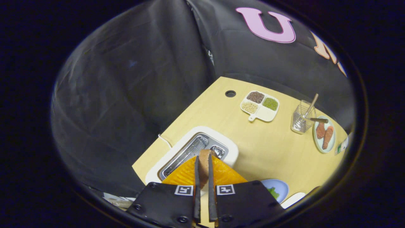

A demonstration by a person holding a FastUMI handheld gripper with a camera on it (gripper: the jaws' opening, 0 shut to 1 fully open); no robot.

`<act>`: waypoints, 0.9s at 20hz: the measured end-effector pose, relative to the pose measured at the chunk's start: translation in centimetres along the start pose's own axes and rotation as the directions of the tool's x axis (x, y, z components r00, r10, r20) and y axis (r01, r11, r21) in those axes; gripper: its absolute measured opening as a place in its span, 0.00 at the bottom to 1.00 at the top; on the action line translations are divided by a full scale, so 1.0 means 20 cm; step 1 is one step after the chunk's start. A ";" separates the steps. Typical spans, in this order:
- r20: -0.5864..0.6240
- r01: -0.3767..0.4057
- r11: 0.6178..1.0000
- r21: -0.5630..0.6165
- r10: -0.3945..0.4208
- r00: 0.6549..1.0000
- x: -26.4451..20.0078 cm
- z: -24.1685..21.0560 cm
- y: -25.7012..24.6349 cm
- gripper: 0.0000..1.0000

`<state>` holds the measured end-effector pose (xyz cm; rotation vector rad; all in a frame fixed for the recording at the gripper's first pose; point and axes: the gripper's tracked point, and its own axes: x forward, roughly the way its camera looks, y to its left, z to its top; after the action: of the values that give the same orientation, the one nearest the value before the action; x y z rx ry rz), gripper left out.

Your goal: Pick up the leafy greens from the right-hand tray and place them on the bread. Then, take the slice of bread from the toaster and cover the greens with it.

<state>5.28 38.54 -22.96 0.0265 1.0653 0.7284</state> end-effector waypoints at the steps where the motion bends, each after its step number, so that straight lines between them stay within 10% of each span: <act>1: 0.023 0.010 1.000 -0.005 -0.010 1.000 -0.02 0.01 0.00 0.13; 18: 0.174 -0.091 0.977 0.195 0.057 0.983 -0.38 -0.02 -0.12 0.04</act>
<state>4.11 32.22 -18.03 0.2989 0.9772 0.6703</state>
